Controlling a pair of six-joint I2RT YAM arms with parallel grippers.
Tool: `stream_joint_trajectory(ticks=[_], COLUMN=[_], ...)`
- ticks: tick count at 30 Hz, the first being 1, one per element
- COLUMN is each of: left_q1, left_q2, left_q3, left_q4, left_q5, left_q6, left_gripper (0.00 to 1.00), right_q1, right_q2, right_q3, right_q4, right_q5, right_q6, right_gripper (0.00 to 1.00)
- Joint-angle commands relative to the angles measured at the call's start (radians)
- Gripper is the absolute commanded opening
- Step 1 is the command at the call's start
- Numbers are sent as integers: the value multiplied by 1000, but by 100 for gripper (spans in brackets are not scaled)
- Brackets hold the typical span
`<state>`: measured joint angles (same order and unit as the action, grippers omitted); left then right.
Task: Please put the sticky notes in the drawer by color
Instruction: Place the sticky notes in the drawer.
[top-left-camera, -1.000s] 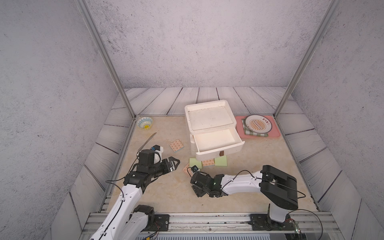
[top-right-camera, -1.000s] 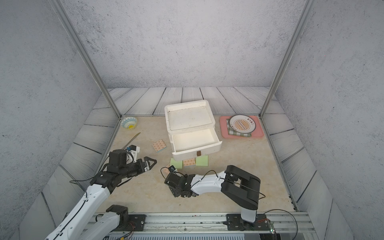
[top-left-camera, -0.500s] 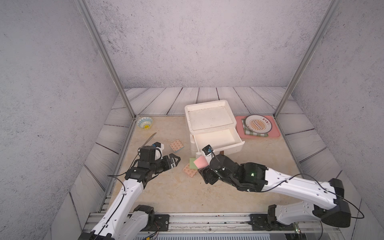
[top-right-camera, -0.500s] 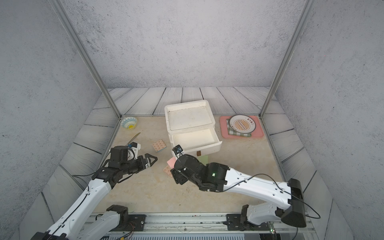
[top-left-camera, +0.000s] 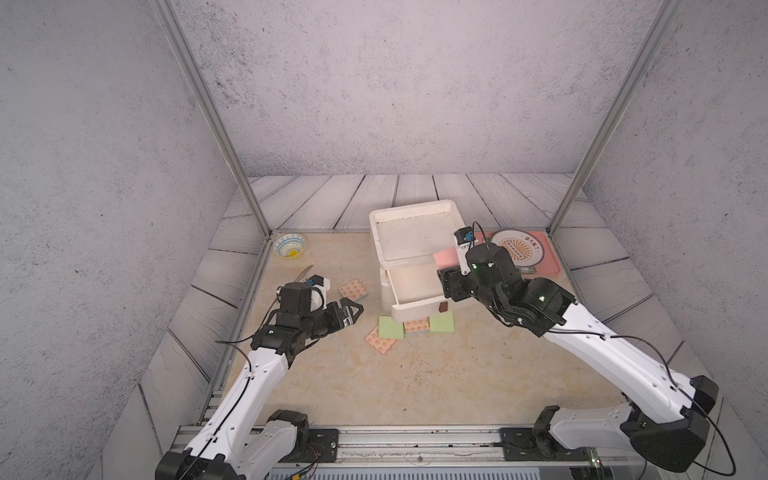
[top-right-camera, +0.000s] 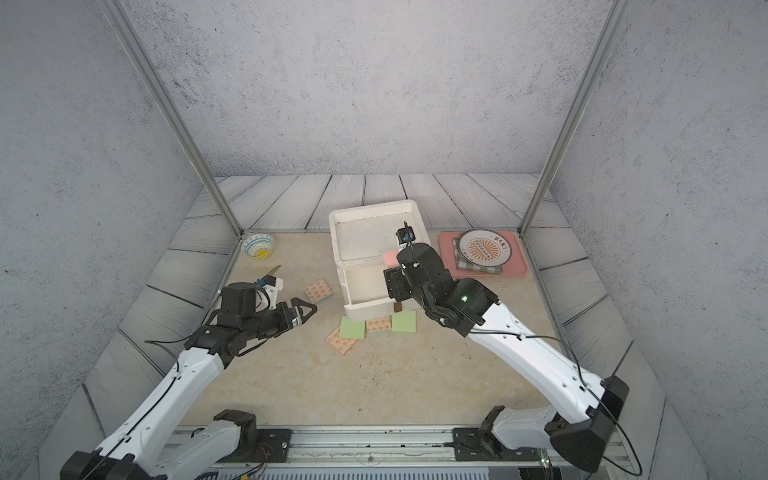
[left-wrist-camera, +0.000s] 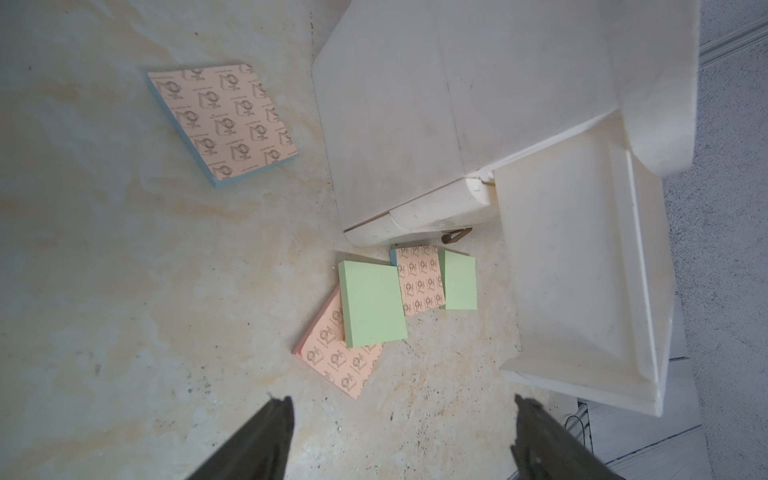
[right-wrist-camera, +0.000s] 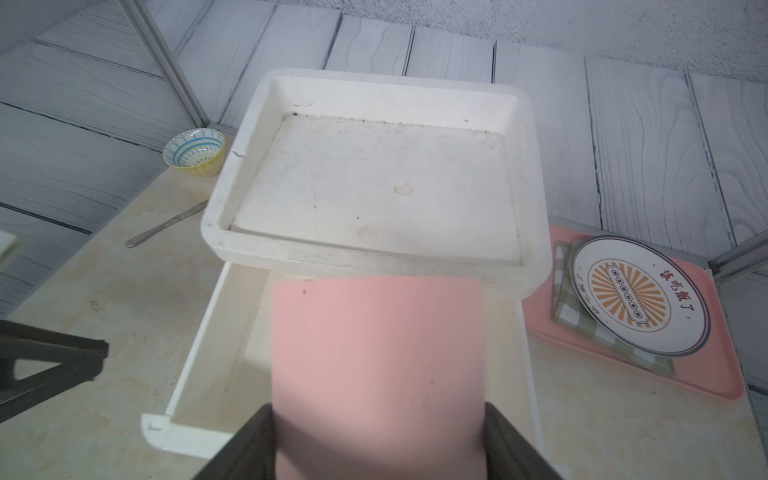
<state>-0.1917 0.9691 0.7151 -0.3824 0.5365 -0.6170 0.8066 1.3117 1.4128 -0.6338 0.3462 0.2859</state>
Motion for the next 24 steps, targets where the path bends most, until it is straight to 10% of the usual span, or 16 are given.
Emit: stream_joint_trajectory(ticks=[1,24], left_q1=[5,5], left_q2=[-3,2], left_q3=[24,-20], left_q4=[-24,-78], left_q5=[7,22], left_q6=[13,47], left_gripper=[88,88], right_q1=[-28,-45], right_q2=[69,50], right_q3=[15,19], right_q4=[26,-61], right_q5=[-59,-131], right_q6=[-26,-33], right_gripper=[74,95])
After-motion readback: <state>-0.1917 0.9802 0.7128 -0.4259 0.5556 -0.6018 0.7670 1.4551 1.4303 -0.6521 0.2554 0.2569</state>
